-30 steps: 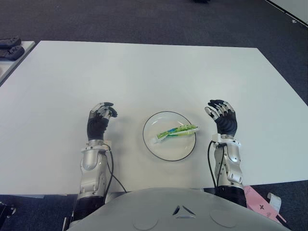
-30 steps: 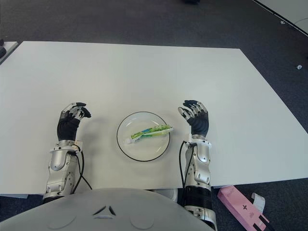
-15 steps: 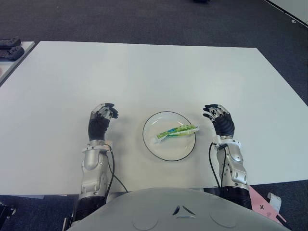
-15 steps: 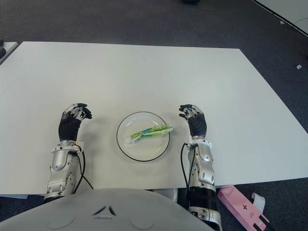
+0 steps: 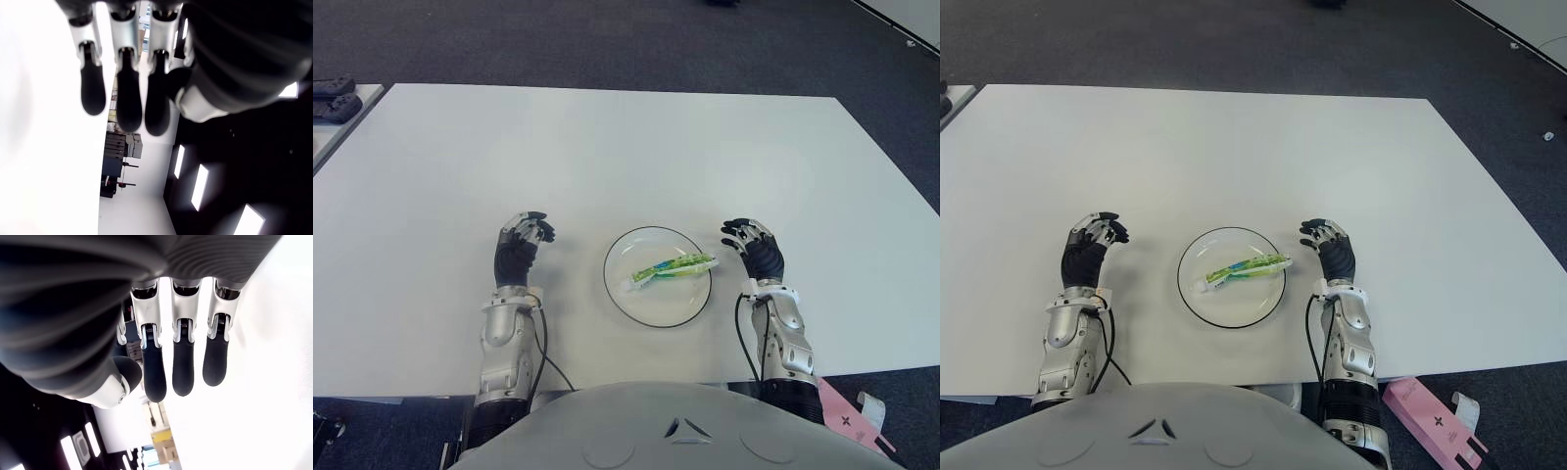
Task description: Put the toothpaste on the table into the plate.
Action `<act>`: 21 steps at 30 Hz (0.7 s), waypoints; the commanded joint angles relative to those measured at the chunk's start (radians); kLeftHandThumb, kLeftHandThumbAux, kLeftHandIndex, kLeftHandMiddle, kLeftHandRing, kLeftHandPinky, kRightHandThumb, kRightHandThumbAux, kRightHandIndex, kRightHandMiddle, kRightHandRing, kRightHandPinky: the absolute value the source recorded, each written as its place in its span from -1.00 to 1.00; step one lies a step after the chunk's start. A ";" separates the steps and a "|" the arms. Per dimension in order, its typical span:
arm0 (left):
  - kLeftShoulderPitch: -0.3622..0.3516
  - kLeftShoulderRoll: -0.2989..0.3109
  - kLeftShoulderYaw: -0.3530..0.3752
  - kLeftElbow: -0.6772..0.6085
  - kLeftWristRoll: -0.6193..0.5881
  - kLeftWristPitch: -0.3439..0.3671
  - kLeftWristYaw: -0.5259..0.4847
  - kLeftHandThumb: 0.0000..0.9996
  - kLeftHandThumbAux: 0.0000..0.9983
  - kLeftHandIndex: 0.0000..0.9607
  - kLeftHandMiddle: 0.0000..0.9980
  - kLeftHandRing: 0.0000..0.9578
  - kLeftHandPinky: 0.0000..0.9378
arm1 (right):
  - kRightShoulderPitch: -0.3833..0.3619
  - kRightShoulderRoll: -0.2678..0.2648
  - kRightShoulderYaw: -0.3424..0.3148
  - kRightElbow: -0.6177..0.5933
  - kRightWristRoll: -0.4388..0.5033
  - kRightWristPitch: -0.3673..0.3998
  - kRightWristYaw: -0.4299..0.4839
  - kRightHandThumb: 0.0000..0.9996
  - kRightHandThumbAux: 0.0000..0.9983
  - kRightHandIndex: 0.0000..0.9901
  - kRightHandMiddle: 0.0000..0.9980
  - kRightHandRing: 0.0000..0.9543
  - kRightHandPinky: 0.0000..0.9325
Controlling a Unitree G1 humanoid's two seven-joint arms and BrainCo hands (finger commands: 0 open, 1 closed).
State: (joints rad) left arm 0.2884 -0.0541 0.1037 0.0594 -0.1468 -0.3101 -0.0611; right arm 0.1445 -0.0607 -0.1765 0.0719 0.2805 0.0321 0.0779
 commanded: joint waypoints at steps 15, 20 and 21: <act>0.013 0.018 0.001 -0.010 0.020 0.057 0.005 0.40 0.45 -0.09 0.15 0.17 0.09 | 0.024 0.022 0.002 -0.008 -0.019 -0.030 0.033 0.42 0.47 -0.15 -0.12 -0.02 0.03; 0.019 0.023 0.000 -0.015 0.022 0.060 0.003 0.40 0.45 -0.09 0.14 0.17 0.08 | 0.035 0.027 0.000 -0.020 -0.023 -0.030 0.028 0.42 0.47 -0.15 -0.11 -0.02 0.04; 0.020 0.024 0.000 -0.017 0.022 0.061 0.003 0.40 0.45 -0.09 0.14 0.17 0.09 | 0.038 0.028 0.000 -0.024 -0.023 -0.029 0.028 0.42 0.47 -0.15 -0.11 -0.02 0.04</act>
State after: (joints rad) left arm 0.2989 -0.0374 0.1037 0.0474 -0.1363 -0.2681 -0.0611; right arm 0.1668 -0.0404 -0.1751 0.0571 0.2602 0.0084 0.1071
